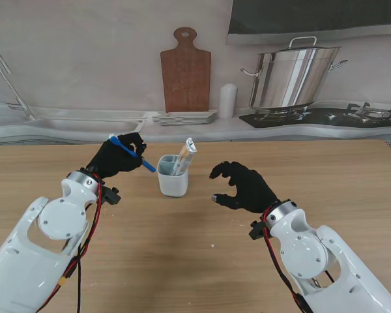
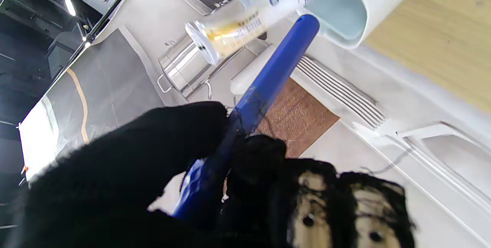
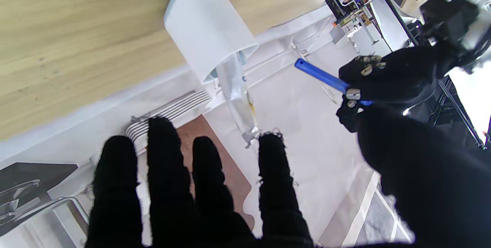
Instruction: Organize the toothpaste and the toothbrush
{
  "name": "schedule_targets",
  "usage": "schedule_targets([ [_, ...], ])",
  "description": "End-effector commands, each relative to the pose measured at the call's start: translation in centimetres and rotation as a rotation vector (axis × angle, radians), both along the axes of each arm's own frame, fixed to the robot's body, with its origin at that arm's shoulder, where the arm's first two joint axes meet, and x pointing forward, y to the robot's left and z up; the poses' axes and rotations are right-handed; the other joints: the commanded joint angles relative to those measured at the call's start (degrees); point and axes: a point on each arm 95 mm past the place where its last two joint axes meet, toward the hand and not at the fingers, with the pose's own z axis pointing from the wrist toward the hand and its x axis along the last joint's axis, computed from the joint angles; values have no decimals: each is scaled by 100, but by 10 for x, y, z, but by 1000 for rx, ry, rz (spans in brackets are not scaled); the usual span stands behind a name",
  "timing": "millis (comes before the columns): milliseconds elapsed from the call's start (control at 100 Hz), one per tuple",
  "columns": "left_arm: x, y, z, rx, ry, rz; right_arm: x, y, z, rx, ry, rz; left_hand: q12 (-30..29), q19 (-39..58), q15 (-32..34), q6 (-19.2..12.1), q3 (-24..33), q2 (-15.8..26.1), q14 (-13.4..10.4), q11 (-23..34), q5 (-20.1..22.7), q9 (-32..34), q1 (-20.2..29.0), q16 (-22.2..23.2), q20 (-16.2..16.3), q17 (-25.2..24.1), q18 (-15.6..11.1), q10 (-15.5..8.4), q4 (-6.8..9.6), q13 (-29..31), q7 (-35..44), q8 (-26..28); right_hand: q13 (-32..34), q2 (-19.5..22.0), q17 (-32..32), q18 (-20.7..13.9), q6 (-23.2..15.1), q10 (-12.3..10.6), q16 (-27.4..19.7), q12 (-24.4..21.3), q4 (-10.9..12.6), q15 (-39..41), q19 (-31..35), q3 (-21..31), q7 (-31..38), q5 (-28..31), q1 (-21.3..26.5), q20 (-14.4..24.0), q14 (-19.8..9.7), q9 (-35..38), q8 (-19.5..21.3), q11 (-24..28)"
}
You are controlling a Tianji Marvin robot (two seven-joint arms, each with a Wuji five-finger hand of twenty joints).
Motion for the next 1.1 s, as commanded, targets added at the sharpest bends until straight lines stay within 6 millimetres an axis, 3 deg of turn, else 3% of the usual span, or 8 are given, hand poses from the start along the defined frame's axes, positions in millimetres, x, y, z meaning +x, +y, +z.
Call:
schedule_targets([
  [0, 12, -1, 16, 8, -10, -9, -1, -3, -7, -6, 15, 2, 61, 658, 195, -24, 627, 180, -592, 259, 210, 292, 142, -80, -74, 174, -281, 218, 515, 91, 452, 100, -150, 149, -152, -47, 93, 66, -176, -80, 132, -146, -146, -91, -20, -290, -260, -101, 45, -194, -38, -118],
  [350, 70, -10, 21, 59, 45, -40, 7, -15, -7, -7, 8, -10, 85, 605, 135, -72, 591, 205, -570, 245, 158, 235, 138, -51, -103, 170, -256, 197, 438, 89, 459, 76, -478, 190, -376, -73, 102, 24, -471, -183, 150, -519, -370, -154, -160, -464, -314, -363, 82, -488, -164, -327],
  [570, 96, -17, 12, 68, 85, -50, 11, -20, 0, -22, -10, 31, 95, 575, 107, -85, 568, 226, -561, 246, 128, 201, 147, -30, -118, 167, -245, 197, 394, 89, 468, 56, -903, 245, -549, -161, -192, 42, -776, -314, 93, -841, -547, -369, -272, -610, -477, -605, 87, -789, -259, -604],
  [710, 105, -21, 3, 56, 108, -44, 13, -22, 5, -35, -35, 45, 96, 550, 81, -102, 533, 236, -550, 242, 96, 176, 146, -21, -130, 164, -234, 200, 357, 87, 467, 42, -1132, 337, -717, -218, -367, 1, -852, -328, 128, -905, -669, -483, -296, -745, -528, -713, 55, -963, -287, -625],
  [1090, 112, -34, -15, 48, 146, -61, 12, -25, 0, -54, -22, 46, 96, 498, 26, -123, 503, 234, -522, 240, 85, 151, 157, 23, -138, 133, -192, 205, 297, 87, 463, -3, -1153, 340, -705, -142, -304, 35, -893, -337, 225, -845, -617, -525, -254, -645, -509, -785, 139, -954, -305, -584],
])
